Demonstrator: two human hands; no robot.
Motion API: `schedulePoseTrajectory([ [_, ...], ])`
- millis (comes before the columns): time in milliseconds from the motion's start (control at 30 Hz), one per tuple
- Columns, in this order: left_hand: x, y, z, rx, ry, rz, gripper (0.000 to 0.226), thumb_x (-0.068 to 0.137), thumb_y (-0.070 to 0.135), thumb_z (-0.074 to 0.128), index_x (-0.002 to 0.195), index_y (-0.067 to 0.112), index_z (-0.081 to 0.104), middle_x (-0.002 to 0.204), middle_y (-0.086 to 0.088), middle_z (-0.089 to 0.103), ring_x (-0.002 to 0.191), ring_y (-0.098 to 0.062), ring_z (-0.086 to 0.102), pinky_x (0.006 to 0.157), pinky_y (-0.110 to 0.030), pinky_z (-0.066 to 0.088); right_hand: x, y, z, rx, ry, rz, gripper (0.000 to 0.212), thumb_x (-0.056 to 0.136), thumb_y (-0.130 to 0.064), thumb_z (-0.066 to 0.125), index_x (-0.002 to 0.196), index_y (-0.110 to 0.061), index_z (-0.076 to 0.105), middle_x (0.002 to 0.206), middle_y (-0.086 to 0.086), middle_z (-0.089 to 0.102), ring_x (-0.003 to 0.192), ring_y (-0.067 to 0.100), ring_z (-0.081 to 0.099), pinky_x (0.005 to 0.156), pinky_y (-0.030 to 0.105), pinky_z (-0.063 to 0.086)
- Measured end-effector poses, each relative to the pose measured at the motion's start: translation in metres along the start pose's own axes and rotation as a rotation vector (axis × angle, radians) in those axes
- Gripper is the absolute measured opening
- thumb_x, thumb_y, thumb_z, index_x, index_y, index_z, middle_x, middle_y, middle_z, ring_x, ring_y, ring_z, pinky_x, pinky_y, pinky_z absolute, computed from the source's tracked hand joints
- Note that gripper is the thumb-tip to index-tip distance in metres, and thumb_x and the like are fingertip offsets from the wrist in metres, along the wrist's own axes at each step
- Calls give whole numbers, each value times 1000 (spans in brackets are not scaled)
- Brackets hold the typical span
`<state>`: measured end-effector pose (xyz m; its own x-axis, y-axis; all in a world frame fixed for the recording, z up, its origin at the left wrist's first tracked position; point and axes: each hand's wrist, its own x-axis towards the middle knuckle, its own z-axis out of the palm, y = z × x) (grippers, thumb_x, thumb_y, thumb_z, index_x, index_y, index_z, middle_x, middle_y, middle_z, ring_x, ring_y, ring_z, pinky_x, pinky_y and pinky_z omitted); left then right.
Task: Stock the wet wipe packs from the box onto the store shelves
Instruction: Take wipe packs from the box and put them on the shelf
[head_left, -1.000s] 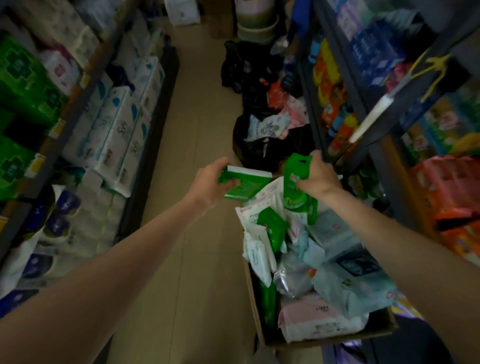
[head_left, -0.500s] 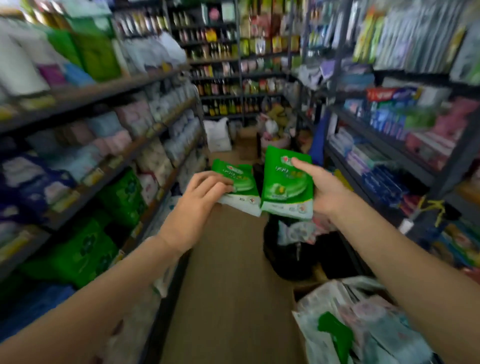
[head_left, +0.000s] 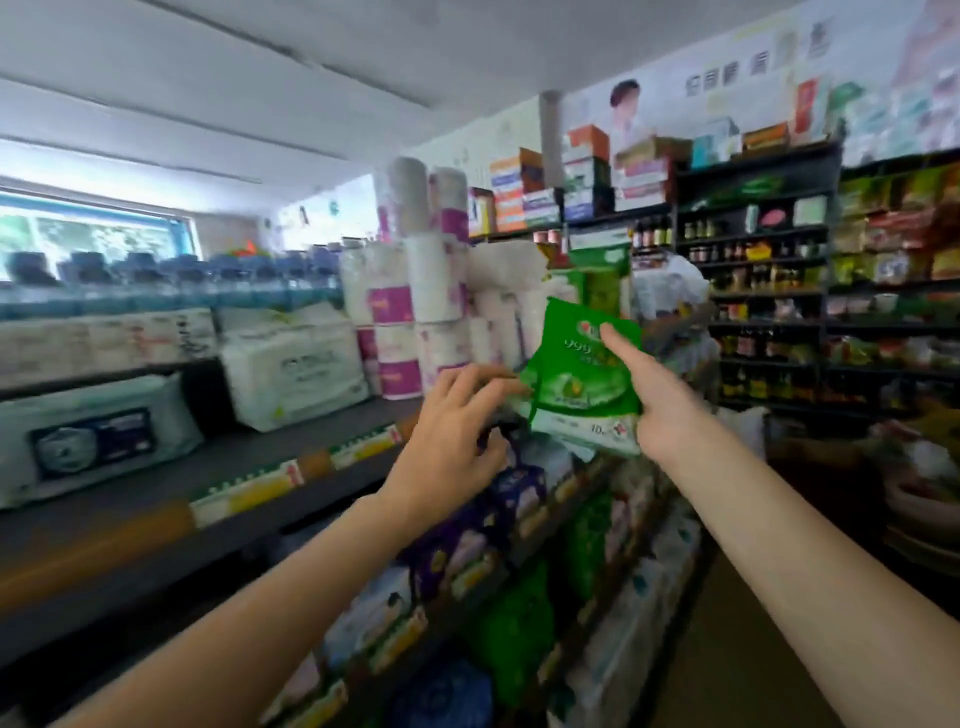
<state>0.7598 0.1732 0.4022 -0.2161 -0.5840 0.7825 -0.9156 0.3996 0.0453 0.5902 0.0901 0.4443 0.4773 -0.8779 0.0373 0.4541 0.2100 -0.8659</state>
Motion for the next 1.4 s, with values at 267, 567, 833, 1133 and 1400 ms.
schedulePoseTrajectory([
  [267, 17, -71, -88, -601, -1, -757, 35, 80, 13, 69, 114, 16, 60, 98, 6, 69, 85, -4, 66, 72, -13, 51, 79, 46, 150, -443, -475, -583, 30, 92, -22, 56, 119, -20, 45, 108, -3, 61, 91, 3, 61, 76, 14, 54],
  [567, 9, -178, -175, -41, 129, -1011, 33, 72, 14, 78, 100, 20, 63, 93, 4, 66, 88, -12, 62, 69, -22, 54, 168, 56, 282, -994, -978, -952, 91, 64, -21, 84, 137, -22, 29, 120, 2, 46, 113, 19, 49, 89, 28, 43],
  [833, -29, -241, -197, 262, -49, -1108, 59, 79, 22, 72, 131, 18, 45, 123, 1, 55, 122, -17, 48, 99, -25, 37, 225, 104, 343, -912, -1104, -871, 82, 66, -19, 83, 130, -15, 32, 119, 8, 51, 103, 21, 52, 85, 32, 48],
  [1133, -52, -284, -179, 882, -427, -1240, 68, 85, 53, 54, 143, 26, 30, 148, -2, 33, 135, -27, 31, 108, -50, 26, 256, 152, 372, -968, -1054, -1003, 76, 68, -30, 81, 125, -8, 35, 116, 11, 51, 94, 17, 49, 76, 25, 39],
  [1400, -60, -288, -203, 766, -423, -1222, 63, 82, 29, 66, 138, 16, 38, 139, -8, 42, 123, -26, 45, 102, -36, 39, 251, 169, 372, -1028, -1144, -964, 74, 69, -31, 80, 123, -9, 34, 122, 10, 50, 103, 20, 52, 82, 28, 47],
])
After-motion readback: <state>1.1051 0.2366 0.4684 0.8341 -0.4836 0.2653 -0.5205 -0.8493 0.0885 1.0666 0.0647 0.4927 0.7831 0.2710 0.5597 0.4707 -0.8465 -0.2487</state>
